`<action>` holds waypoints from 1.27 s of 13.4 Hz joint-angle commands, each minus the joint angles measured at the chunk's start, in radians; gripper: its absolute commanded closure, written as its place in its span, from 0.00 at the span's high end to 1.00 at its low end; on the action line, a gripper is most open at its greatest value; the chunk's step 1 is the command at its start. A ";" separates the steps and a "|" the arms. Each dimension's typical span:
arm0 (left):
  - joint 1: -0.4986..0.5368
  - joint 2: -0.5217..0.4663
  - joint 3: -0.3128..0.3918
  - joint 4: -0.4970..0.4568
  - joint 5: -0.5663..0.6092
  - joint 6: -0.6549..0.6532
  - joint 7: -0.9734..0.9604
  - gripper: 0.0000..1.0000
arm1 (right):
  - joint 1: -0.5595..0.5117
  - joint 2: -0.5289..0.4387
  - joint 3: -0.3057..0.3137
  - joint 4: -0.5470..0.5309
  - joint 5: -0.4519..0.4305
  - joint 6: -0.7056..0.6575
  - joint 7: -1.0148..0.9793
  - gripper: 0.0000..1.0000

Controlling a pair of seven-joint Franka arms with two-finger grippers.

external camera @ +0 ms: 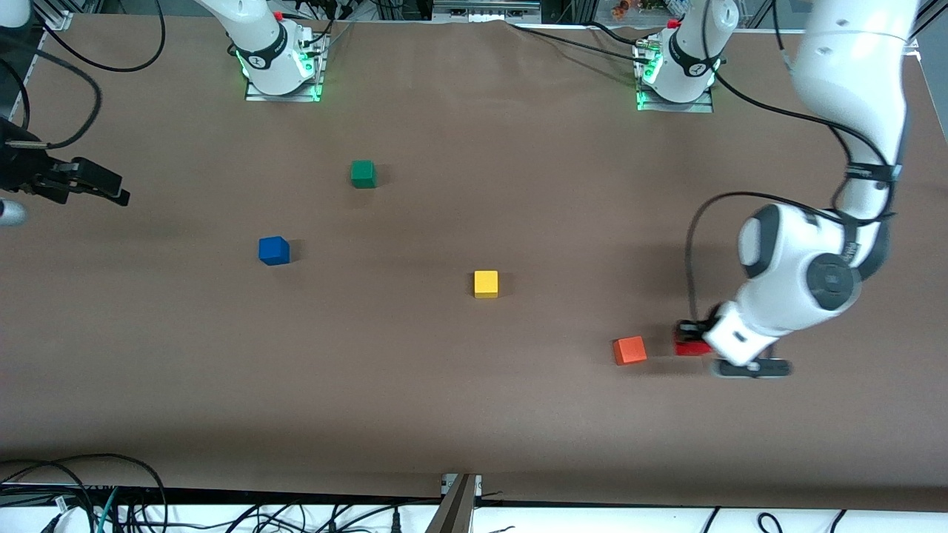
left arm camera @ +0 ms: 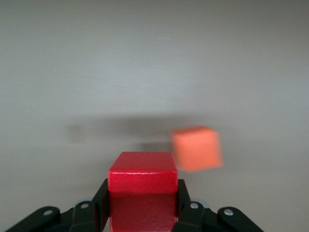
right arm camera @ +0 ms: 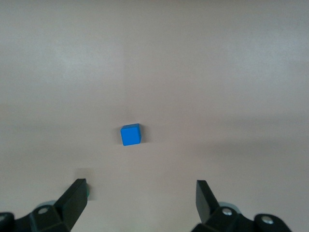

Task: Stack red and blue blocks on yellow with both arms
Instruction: 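Carry the red cube with the left gripper over the yellow cube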

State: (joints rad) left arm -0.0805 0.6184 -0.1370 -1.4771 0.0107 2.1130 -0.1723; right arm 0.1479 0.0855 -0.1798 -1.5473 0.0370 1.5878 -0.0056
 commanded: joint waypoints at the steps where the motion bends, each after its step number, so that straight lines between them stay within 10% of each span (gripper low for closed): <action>1: -0.115 0.006 0.008 0.084 0.022 -0.080 -0.074 0.00 | 0.007 0.007 -0.001 0.013 -0.019 0.000 0.001 1.00; 7: -0.399 0.136 0.010 0.197 0.015 -0.071 -0.383 0.00 | 0.002 0.066 -0.001 0.016 -0.022 -0.011 -0.014 1.00; 17: -0.512 0.257 0.010 0.310 0.014 -0.062 -0.523 0.00 | 0.010 0.131 -0.001 0.016 -0.019 0.001 -0.096 1.00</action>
State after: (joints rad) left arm -0.5810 0.8371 -0.1388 -1.2408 0.0111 2.0622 -0.6686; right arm 0.1521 0.2099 -0.1833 -1.5461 0.0275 1.5944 -0.0865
